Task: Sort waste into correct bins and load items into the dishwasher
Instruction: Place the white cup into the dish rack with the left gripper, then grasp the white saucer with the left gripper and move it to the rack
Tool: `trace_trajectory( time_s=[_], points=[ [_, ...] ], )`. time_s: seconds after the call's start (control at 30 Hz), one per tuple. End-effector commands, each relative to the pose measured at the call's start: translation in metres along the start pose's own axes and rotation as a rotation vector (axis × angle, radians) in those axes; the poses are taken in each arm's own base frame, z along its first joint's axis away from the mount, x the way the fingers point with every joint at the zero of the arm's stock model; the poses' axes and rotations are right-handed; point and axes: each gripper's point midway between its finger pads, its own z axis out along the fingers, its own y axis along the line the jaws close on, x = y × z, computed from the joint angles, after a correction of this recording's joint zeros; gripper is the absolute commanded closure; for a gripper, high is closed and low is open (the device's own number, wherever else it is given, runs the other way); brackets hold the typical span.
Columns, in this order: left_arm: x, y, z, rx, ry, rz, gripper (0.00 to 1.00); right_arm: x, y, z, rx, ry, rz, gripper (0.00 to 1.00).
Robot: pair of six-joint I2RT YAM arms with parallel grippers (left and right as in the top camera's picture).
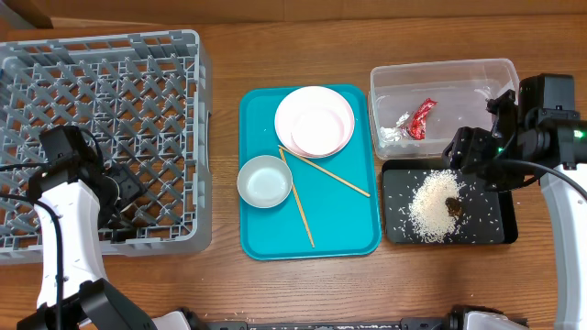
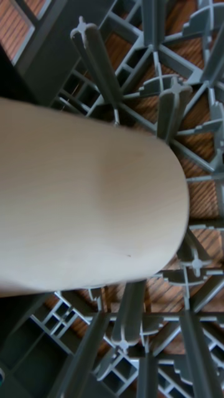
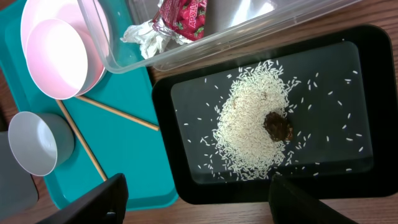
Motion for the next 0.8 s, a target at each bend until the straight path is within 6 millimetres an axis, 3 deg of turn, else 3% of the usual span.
trace_trajectory(
  time_s=[0.0, 0.1, 0.2, 0.3, 0.4, 0.5, 0.63, 0.77],
  points=[
    [-0.009, 0.002, -0.005, -0.008, -0.024, -0.022, 0.00, -0.003, 0.000, -0.005, 0.006, -0.020, -0.012, 0.25],
    [-0.015, -0.009, -0.018, 0.046, -0.029, -0.021, 0.00, -0.001, 0.000, -0.005, 0.008, -0.014, -0.010, 0.21],
    [-0.024, -0.023, -0.046, 0.119, -0.046, -0.014, 0.00, -0.001, 0.000, -0.005, 0.008, -0.013, -0.010, 0.18],
    [-0.022, -0.062, -0.082, 0.277, -0.082, 0.077, 0.00, 0.001, -0.001, -0.005, 0.009, -0.004, -0.007, 0.08],
    [0.011, -0.121, -0.109, 0.404, -0.101, 0.300, 0.00, 0.001, -0.001, -0.005, 0.009, -0.003, -0.007, 0.02],
    [0.058, -0.177, -0.113, 0.452, -0.067, 0.551, 0.00, 0.001, -0.001, -0.005, 0.009, -0.004, -0.007, 0.00],
    [0.113, -0.226, -0.092, 0.376, -0.033, 0.811, 0.01, 0.001, -0.001, -0.005, 0.009, -0.004, -0.007, 0.00],
    [0.156, -0.251, -0.059, 0.313, 0.045, 0.956, 0.09, 0.001, -0.001, -0.005, 0.009, -0.003, -0.007, 0.00]
  ],
)
